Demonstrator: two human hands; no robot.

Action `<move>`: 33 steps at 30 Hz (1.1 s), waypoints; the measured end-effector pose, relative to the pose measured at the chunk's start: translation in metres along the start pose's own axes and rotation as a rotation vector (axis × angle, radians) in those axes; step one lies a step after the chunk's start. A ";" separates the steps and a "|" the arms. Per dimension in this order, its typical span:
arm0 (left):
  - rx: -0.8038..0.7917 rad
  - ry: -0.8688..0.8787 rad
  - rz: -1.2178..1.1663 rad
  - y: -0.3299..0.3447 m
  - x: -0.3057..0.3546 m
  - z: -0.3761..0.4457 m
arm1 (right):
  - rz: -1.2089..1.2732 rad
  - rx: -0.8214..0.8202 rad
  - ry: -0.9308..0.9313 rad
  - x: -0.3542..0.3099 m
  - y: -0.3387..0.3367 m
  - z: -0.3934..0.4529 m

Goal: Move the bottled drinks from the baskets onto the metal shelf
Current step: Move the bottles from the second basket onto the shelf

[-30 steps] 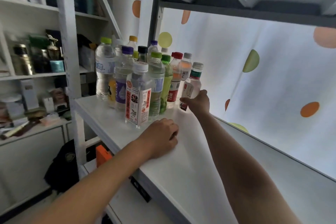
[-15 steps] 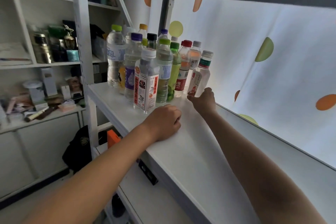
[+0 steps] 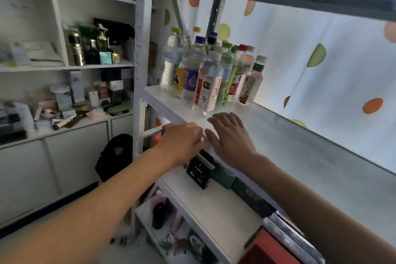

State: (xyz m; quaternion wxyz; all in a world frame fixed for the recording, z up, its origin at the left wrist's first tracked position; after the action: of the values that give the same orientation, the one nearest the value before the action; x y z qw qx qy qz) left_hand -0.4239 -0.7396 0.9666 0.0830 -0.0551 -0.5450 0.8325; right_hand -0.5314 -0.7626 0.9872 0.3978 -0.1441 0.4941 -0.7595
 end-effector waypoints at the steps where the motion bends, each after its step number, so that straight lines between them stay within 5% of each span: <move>1: 0.078 -0.017 -0.032 -0.010 -0.015 -0.020 | 0.006 -0.001 -0.058 -0.026 0.005 0.000; 4: 0.176 -0.124 -0.005 -0.034 -0.079 -0.087 | 0.046 -0.057 -0.184 -0.112 0.038 0.011; 17: 0.098 -0.811 0.348 -0.120 -0.334 -0.429 | 0.404 -0.156 -0.645 -0.508 0.201 0.065; 24: 0.100 -1.186 0.486 -0.180 -0.373 -0.619 | 0.638 -0.254 -0.913 -0.699 0.246 0.025; 33: 0.058 -1.562 0.619 -0.227 -0.379 -0.761 | 0.858 -0.431 -1.157 -0.858 0.285 -0.029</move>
State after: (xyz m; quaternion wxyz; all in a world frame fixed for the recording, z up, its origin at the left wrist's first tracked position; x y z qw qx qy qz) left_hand 0.1040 -0.0419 0.8708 -0.5488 0.3922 -0.3845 0.6302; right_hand 0.1339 -0.1590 0.8762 0.8181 -0.3897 0.3567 -0.2274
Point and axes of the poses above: each hand's wrist, its own z-axis towards the middle knuckle, its own y-axis out of the palm, x = y × z, the point moved 8 cm from there along z, towards the middle knuckle, and after that the axes turned 15 degrees about z, right-handed, at the moved point
